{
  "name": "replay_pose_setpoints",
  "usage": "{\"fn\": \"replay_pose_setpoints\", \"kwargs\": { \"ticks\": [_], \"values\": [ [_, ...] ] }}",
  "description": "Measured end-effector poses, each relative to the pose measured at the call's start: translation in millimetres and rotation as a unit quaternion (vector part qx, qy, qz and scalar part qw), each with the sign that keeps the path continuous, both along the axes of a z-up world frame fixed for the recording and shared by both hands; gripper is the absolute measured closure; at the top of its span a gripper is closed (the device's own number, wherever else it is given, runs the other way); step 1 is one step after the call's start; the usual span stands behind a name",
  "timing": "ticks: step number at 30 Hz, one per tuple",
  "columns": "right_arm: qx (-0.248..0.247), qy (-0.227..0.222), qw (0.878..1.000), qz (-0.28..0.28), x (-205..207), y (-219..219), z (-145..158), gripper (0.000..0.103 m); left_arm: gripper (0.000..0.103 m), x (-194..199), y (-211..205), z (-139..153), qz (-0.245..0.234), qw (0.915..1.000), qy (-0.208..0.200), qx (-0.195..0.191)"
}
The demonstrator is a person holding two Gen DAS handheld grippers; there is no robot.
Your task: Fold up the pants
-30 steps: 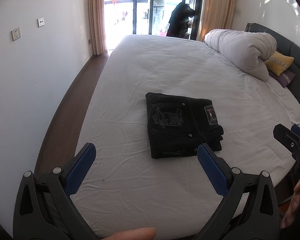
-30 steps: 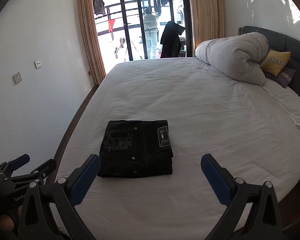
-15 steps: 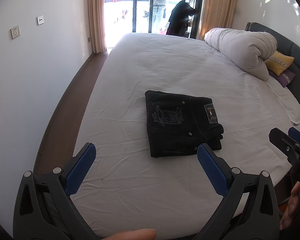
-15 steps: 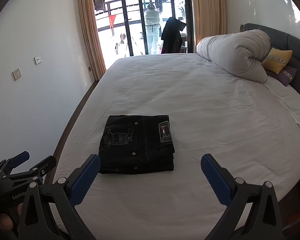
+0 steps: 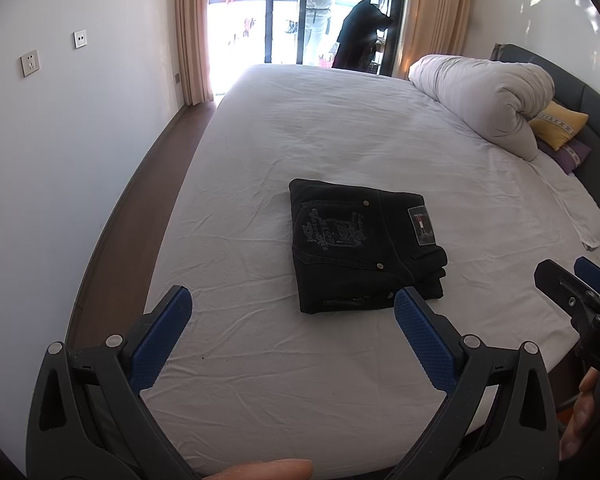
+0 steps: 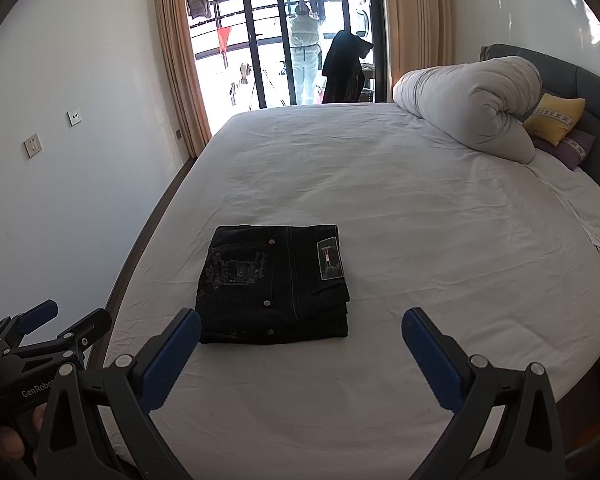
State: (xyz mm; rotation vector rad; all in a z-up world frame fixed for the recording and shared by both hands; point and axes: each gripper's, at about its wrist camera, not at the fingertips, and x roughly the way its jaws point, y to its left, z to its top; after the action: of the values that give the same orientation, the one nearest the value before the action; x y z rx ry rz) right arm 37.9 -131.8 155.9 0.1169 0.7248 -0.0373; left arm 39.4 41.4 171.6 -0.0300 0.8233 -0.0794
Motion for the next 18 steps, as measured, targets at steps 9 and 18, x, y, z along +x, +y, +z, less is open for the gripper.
{"fn": "replay_pose_setpoints", "kwargs": {
  "ticks": [9, 18],
  "values": [
    [0.000, 0.001, 1.000, 0.000, -0.3, 0.0, 1.1, 0.000, 0.000, 0.4, -1.7, -2.3, -0.002, 1.0000, 0.000, -0.001],
    [0.000, 0.003, 1.000, 0.001, -2.6, -0.7, -4.7, 0.000, 0.000, 0.1, -1.9, -2.2, -0.002, 1.0000, 0.000, -0.001]
  ]
}}
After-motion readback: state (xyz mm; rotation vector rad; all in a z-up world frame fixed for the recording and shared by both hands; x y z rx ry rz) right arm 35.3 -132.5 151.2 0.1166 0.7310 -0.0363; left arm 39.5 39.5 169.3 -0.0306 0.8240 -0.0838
